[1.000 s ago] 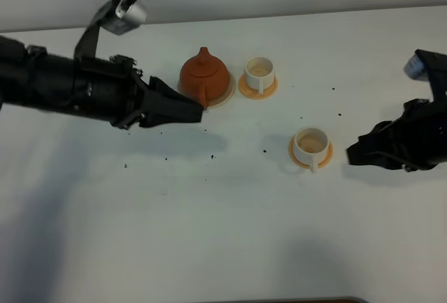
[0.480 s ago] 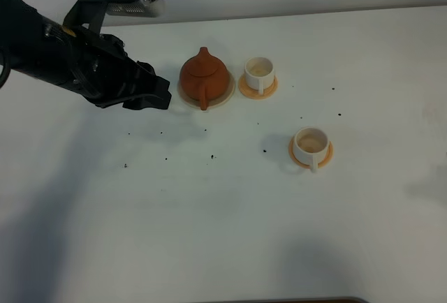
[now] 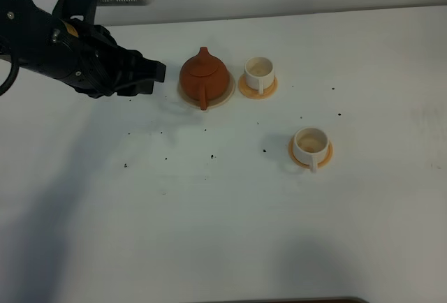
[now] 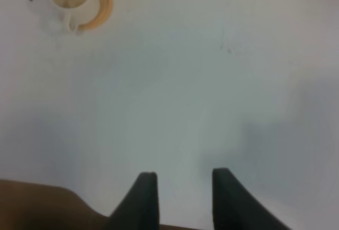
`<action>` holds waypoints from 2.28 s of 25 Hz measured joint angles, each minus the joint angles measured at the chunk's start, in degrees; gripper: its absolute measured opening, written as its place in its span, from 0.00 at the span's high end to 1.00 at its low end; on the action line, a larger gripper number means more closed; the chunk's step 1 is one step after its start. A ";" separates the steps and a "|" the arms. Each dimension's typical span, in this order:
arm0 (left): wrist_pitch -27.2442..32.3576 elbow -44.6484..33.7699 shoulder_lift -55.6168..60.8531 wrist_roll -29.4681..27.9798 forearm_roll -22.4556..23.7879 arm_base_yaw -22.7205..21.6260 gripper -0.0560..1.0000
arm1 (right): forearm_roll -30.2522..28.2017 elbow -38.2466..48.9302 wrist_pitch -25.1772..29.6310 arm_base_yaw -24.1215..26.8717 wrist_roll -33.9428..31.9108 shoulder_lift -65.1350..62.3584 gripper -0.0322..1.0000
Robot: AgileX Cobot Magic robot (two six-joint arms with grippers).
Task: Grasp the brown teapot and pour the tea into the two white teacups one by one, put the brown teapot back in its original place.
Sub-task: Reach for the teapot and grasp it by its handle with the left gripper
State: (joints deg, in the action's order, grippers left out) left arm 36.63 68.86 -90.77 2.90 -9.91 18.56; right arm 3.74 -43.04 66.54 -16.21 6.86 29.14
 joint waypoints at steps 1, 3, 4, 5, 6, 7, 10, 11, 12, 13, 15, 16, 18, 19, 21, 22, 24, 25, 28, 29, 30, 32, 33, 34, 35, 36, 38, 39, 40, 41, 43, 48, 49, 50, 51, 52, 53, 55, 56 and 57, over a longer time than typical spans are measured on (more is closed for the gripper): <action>-0.77 0.00 0.00 -0.38 0.00 0.00 0.58 | 0.00 1.40 -0.26 0.00 0.22 -2.34 0.73; -1.97 0.00 0.00 -1.39 0.00 0.00 0.60 | -0.12 3.87 -0.36 0.00 0.95 -6.24 0.73; -2.16 0.00 0.00 -1.78 0.00 0.00 0.60 | -0.19 5.12 -0.29 0.00 1.68 -8.22 0.73; -2.23 0.00 0.00 -2.01 0.00 0.00 0.61 | -0.24 6.41 -0.29 0.00 2.51 -10.17 0.73; -2.28 0.00 0.00 -2.13 0.00 0.00 0.61 | -0.18 7.53 -0.29 0.00 3.05 -11.79 0.73; -2.29 0.00 0.00 -2.27 0.00 0.00 0.61 | 0.03 8.77 -0.35 0.00 3.53 -13.58 0.73; -2.34 0.00 0.00 -2.48 0.00 0.00 0.62 | 1.56 11.81 -2.32 0.00 5.13 -17.90 0.73; -2.34 0.00 0.00 -2.53 0.00 0.00 0.62 | 2.45 12.90 -3.41 0.00 5.57 -19.03 0.73; -2.34 0.00 0.00 -2.53 0.00 0.00 0.62 | 3.37 13.85 -3.97 0.00 6.08 -19.85 0.73; -2.34 0.00 0.00 -2.55 0.00 0.00 0.62 | 4.13 14.40 -3.97 0.00 6.62 -20.19 0.73; -2.34 0.00 0.00 -2.90 0.00 0.00 0.62 | 4.99 14.81 -4.10 0.00 7.18 -20.33 0.73; -2.34 0.00 0.00 -2.90 0.00 0.00 0.62 | 5.12 14.86 -4.16 0.00 7.39 -20.33 0.73; -2.29 0.00 0.00 -2.90 0.00 0.00 0.62 | 5.38 14.86 -4.35 0.00 7.45 -20.33 0.73; -2.29 0.00 0.00 -2.90 0.00 0.00 0.62 | 5.51 14.86 -4.36 0.00 7.59 -20.33 0.73; -2.12 0.00 0.00 -2.48 0.00 0.00 0.62 | 5.77 14.86 -4.41 0.00 7.73 -20.33 0.73; -2.00 0.00 0.00 -2.43 0.00 0.00 0.62 | 5.77 14.86 -4.40 0.00 7.78 -20.33 0.73; -1.87 0.00 0.00 -2.23 0.00 0.00 0.62 | 5.77 14.86 -4.40 0.00 7.78 -20.41 0.73; -1.92 0.00 -0.05 -2.10 0.00 0.00 0.62 | 5.81 14.89 -4.42 0.00 7.78 -20.63 0.73; -2.16 0.00 -1.23 -1.39 0.10 0.00 0.62 | 6.60 14.89 -4.47 1.77 7.78 -21.77 0.73; -2.16 0.00 -2.12 -1.10 0.10 0.00 0.62 | 6.87 14.89 -4.47 3.14 7.78 -22.21 0.73; -2.22 0.00 -3.24 -0.87 0.10 0.00 0.62 | 7.24 14.89 -4.47 4.99 7.78 -22.62 0.73; -2.43 0.00 -5.67 -0.68 0.05 0.00 0.62 | 7.54 14.89 -4.47 9.05 7.78 -23.47 0.73; -2.69 0.00 -7.02 -0.67 0.05 0.00 0.62 | 7.53 14.89 -4.47 11.27 7.78 -23.81 0.73; -2.87 0.00 -8.29 -0.61 0.05 0.00 0.62 | 7.66 14.89 -4.47 13.35 7.78 -24.13 0.73; -3.14 0.00 -9.22 -0.61 0.12 0.00 0.62 | 7.79 14.89 -4.47 14.92 7.78 -24.40 0.73; -3.30 0.00 -10.16 -0.56 0.12 0.00 0.62 | 7.79 14.89 -4.47 16.39 7.78 -24.78 0.73; -4.23 0.00 -11.49 -0.50 0.22 0.00 0.62 | 8.10 14.89 -4.47 18.04 7.78 -25.70 0.73; -4.76 0.00 -11.97 -0.44 0.28 0.00 0.62 | 8.32 14.89 -4.47 18.36 7.78 -26.38 0.73; -5.30 0.00 -12.17 -0.37 0.28 0.00 0.62 | 8.48 14.89 -4.47 18.50 7.78 -27.25 0.73; -5.73 0.00 -12.36 -0.19 0.28 0.00 0.62 | 8.74 14.89 -4.47 18.61 7.78 -27.95 0.73; -6.46 0.00 -12.47 0.34 0.28 0.00 0.62 | 9.20 14.89 -4.47 18.61 7.78 -28.99 0.73; -7.07 0.00 -12.47 1.16 0.28 0.00 0.62 | 10.11 14.89 -4.41 18.69 7.78 -29.31 0.73; -7.12 0.00 -12.47 1.16 0.28 0.00 0.62 | 10.12 14.89 -4.41 18.74 7.78 -29.25 0.73; -7.12 0.00 -12.47 1.21 0.28 0.00 0.62 | 10.12 14.89 -4.41 18.74 7.78 -29.10 0.73; -7.12 0.00 -12.47 1.21 0.28 0.00 0.62 | 10.12 14.89 -4.41 18.75 7.78 -29.05 0.73; -7.12 0.00 -12.47 1.34 0.28 0.00 0.62 | 10.12 14.89 -4.41 18.75 7.78 -29.03 0.73; -7.12 0.00 -12.47 1.54 0.28 0.00 0.62 | 10.12 14.89 -4.41 18.75 7.78 -29.03 0.73; -7.12 0.00 -12.47 1.93 0.28 0.00 0.62 | 10.12 14.89 -4.41 18.80 7.78 -29.03 0.73; -6.83 0.00 -12.47 1.99 0.28 0.07 0.62 | 10.12 14.89 -4.41 18.80 7.78 -29.03 0.73; -6.47 0.00 -12.47 1.99 0.28 0.19 0.62 | 10.12 14.89 -4.41 18.80 7.78 -29.03 0.73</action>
State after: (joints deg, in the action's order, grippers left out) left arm 30.16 68.86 -103.23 4.89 -9.63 18.76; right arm 13.85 -28.16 62.13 2.59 14.63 0.10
